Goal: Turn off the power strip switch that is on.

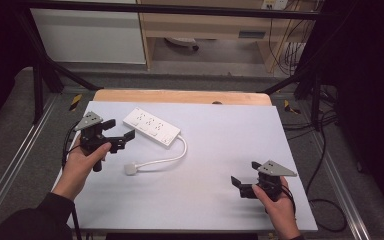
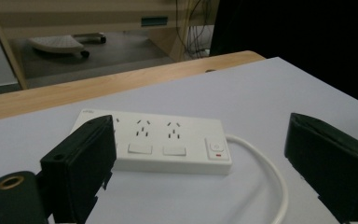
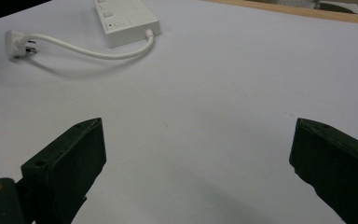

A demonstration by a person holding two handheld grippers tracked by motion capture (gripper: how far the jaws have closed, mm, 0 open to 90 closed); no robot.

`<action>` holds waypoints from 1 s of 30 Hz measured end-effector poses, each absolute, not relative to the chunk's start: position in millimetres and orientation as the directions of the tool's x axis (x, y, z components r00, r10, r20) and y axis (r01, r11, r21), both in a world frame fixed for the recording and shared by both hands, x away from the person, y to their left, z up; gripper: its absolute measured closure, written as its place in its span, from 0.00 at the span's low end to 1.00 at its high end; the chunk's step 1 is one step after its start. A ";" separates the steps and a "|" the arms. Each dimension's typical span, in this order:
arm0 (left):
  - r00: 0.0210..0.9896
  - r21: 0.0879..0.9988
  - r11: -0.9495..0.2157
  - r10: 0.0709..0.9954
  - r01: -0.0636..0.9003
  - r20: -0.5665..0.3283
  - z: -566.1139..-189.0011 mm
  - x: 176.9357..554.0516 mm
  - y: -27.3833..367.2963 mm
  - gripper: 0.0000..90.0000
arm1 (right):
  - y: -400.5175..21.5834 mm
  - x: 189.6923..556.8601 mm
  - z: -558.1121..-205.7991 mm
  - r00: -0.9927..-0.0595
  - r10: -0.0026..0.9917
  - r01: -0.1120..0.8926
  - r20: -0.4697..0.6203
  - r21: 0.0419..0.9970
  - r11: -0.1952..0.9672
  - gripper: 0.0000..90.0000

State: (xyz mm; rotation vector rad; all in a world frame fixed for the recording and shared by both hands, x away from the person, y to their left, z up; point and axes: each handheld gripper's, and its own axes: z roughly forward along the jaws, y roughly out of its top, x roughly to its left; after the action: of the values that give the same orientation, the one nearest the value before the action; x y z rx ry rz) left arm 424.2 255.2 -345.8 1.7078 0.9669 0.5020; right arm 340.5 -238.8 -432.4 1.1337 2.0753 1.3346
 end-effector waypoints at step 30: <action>0.518 0.923 -0.093 0.846 0.374 -0.124 -353.6 470.4 257.6 0.09 | -239.3 337.9 -431.4 -0.588 0.805 0.401 0.082 0.894 0.202 0.05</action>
State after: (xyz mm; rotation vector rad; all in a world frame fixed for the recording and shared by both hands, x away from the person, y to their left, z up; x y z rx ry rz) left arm 470.4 257.6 -353.6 1.6891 1.0427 0.5512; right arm 337.9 -239.3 -431.4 1.1240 2.0789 1.3530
